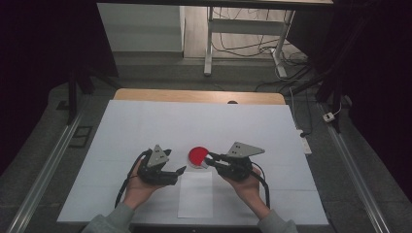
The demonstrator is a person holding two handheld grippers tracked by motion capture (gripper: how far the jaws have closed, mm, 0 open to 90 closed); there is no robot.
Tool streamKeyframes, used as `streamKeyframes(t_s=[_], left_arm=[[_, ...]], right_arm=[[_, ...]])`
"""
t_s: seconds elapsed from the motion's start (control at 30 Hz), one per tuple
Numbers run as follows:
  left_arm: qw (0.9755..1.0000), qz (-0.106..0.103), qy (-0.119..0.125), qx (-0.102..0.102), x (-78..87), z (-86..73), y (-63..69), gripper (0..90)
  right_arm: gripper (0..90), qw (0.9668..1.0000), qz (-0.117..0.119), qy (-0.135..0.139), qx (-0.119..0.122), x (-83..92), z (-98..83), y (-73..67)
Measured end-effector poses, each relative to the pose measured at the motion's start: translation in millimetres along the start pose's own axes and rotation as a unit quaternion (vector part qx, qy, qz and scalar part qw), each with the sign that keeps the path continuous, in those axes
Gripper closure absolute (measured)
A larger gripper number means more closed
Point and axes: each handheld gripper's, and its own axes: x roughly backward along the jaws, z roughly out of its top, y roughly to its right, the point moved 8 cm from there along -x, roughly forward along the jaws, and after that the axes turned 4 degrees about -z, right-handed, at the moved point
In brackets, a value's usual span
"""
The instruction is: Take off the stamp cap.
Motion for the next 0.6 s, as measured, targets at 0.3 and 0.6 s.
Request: streamKeyframes(t_s=[0.3,0.6], left_arm=[[0.9999,-0.01,-0.002,-0.006,-9.9,6.0,8.1,21.9],[0.9998,-0.019,-0.001,-0.012,-16.7,11.8,15.8,21.8]], right_arm=[[75.5,1.0,-0.003,0.004,-0.001,0.9,1.1,1.2],[75.5,1.0,-0.004,0.007,-0.003,1.2,1.4,1.7]])
